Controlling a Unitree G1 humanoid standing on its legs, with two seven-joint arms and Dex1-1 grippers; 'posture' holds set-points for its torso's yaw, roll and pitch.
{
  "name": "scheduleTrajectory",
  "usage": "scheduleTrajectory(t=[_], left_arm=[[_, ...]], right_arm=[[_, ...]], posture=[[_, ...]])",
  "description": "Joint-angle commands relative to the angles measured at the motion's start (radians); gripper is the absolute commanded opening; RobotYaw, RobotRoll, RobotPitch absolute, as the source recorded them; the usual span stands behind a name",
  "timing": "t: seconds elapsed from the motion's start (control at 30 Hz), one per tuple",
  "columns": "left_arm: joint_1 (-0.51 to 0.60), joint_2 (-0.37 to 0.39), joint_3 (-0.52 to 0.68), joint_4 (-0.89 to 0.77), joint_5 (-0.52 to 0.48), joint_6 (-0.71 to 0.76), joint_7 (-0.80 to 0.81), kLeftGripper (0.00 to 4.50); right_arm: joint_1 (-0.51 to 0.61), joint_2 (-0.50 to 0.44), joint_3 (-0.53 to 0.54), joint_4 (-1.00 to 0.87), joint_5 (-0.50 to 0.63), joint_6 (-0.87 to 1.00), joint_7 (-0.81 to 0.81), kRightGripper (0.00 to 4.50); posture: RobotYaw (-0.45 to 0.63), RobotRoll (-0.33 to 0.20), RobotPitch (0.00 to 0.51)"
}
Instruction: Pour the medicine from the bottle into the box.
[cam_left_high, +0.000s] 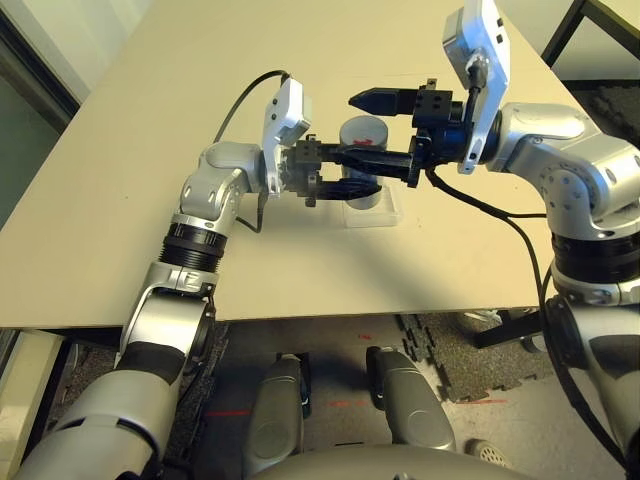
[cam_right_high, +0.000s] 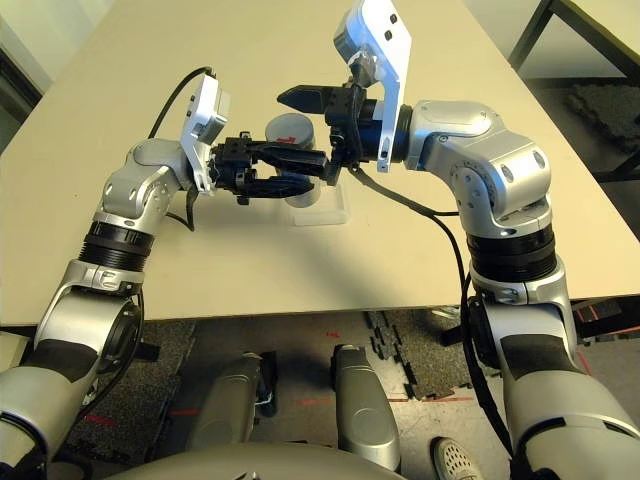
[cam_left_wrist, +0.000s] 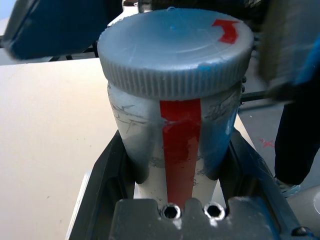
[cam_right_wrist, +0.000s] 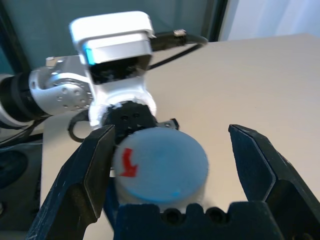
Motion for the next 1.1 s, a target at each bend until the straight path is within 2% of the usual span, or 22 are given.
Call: scheduleTrajectory(t=[0.03, 0.37, 0.8, 1.1], left_arm=[[0.016, 0.001, -0.008, -0.031, -0.011, 0.016, 0.004, 2.43], [0.032, 0.014, -0.004, -0.043, -0.015, 0.023, 0.016, 2.43], [0.024, 0.027, 0.003, 0.001, -0.008, -0.003, 0.010, 2.43], [-0.004, 0.026, 0.001, 0.071, 0.007, -0.040, -0.003, 2.43]], right_arm=[[-0.004, -0.011, 0.006, 0.021, -0.020, -0.025, 0.000, 4.50], [0.016, -0.077, -0.050, 0.028, -0.004, -0.015, 0.001, 4.50], [0.125, -0.198, -0.141, -0.063, 0.084, 0.068, -0.021, 4.50], [0.099, -0.160, -0.115, -0.143, 0.171, 0.149, -0.048, 4.50]], posture=[[-0.14, 0.000, 0.153], [-0.14, 0.000, 0.147], [-0.15, 0.000, 0.147], [-0.16, 0.000, 0.148]])
